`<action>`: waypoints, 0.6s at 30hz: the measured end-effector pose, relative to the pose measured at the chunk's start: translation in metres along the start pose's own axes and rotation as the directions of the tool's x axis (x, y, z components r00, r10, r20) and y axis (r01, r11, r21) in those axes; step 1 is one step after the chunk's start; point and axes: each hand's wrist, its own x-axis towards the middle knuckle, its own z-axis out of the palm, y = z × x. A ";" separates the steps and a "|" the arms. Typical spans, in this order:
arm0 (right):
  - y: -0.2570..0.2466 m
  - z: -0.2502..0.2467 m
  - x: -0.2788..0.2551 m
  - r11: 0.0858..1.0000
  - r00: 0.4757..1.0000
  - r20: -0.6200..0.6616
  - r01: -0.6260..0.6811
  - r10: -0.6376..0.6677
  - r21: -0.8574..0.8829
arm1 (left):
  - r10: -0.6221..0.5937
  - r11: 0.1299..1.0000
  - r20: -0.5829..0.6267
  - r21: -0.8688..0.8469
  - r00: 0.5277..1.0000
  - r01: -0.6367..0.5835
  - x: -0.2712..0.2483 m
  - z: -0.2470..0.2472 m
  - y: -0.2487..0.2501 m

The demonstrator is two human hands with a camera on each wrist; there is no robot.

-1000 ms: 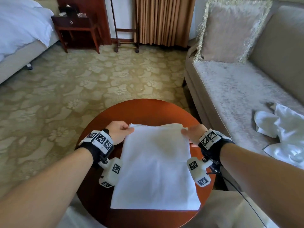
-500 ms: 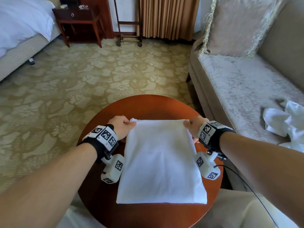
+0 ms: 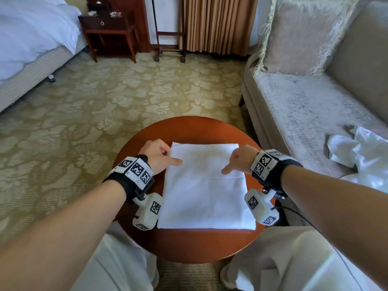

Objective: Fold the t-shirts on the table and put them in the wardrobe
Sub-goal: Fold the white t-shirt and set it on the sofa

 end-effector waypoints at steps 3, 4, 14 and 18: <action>-0.010 0.014 -0.027 0.995 0.985 0.148 0.087 -0.093 0.046 | 0.051 0.999 0.149 -0.007 0.988 -0.050 -0.026 0.006 0.007; -0.010 0.020 -0.034 0.990 0.977 0.187 0.085 -0.106 0.116 | 0.058 0.997 0.216 0.037 0.975 -0.067 -0.035 0.008 0.009; 0.004 0.078 -0.070 0.996 0.989 0.127 0.077 -0.072 -0.036 | -0.011 0.967 0.329 0.244 0.944 -0.074 -0.086 0.045 -0.013; 0.007 0.081 -0.077 0.996 0.999 0.020 -0.046 0.045 0.074 | -0.073 0.970 0.215 0.242 0.974 0.020 -0.097 0.045 -0.015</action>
